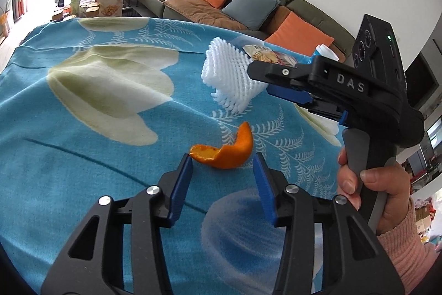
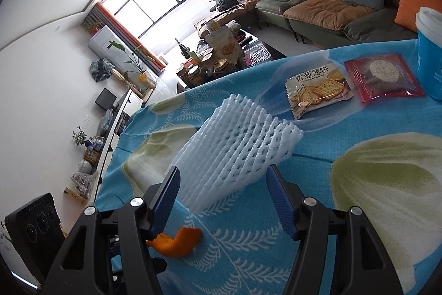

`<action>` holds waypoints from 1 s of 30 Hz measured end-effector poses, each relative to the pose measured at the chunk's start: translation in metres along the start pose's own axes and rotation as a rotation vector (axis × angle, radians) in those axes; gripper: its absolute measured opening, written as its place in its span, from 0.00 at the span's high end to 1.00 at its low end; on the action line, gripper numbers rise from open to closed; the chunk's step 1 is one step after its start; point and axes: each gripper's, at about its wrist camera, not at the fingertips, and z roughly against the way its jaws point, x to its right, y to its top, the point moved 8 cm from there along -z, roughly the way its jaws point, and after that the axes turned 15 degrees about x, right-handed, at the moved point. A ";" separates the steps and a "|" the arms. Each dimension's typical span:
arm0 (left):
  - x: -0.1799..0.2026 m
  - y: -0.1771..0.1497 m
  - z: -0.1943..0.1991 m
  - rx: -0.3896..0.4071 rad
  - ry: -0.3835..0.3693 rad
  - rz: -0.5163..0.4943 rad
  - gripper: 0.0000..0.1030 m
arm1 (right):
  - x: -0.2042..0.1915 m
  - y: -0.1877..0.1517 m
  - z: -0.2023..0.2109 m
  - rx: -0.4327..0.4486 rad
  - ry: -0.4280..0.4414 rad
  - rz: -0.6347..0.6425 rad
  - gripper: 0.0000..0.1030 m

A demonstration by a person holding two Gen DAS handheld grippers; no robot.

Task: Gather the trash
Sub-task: 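Swing both open tools back over the table toward the orange peel and foam net, then grasp the orange peel with the left tool while the right tool grasps the white foam net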

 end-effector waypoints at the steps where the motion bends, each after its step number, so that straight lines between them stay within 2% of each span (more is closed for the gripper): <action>1: 0.001 -0.001 -0.001 -0.004 -0.006 0.000 0.66 | 0.001 -0.001 -0.001 -0.003 0.002 -0.007 0.41; 2: 0.001 -0.001 -0.002 -0.009 -0.012 0.002 0.67 | 0.002 -0.001 -0.001 -0.007 0.002 -0.010 0.47; 4: 0.005 -0.003 -0.006 -0.017 -0.022 0.002 0.82 | 0.003 -0.003 -0.002 -0.012 0.005 -0.017 0.56; 6: 0.008 -0.005 -0.008 -0.023 -0.026 0.002 0.87 | 0.004 -0.004 -0.003 -0.015 0.005 -0.021 0.63; 8: 0.008 -0.005 -0.009 -0.025 -0.025 0.008 0.87 | 0.006 -0.005 -0.003 -0.017 0.012 -0.033 0.72; 10: 0.010 -0.006 -0.007 -0.018 -0.023 0.014 0.83 | 0.009 -0.005 -0.002 -0.018 0.017 -0.048 0.76; 13: 0.008 -0.001 -0.002 0.007 -0.013 0.002 0.67 | 0.010 -0.003 0.003 -0.005 0.026 -0.055 0.76; 16: 0.007 0.003 0.000 0.016 0.000 -0.003 0.59 | 0.009 -0.001 0.009 0.007 0.034 -0.055 0.76; 22: 0.008 0.003 -0.010 -0.011 -0.001 -0.004 0.60 | 0.009 -0.004 0.015 0.009 0.019 -0.048 0.76; 24: 0.008 0.003 -0.011 -0.011 -0.008 0.003 0.61 | 0.013 -0.001 0.016 0.015 0.008 -0.071 0.65; 25: 0.008 0.003 -0.011 -0.010 -0.010 0.008 0.62 | 0.016 0.001 0.016 0.020 0.001 -0.086 0.50; 26: 0.008 0.003 -0.011 -0.010 -0.014 0.011 0.63 | 0.016 0.003 0.014 0.022 -0.001 -0.094 0.47; 30: 0.008 0.003 -0.013 -0.005 -0.019 0.020 0.68 | 0.011 0.006 -0.001 -0.003 0.004 -0.105 0.45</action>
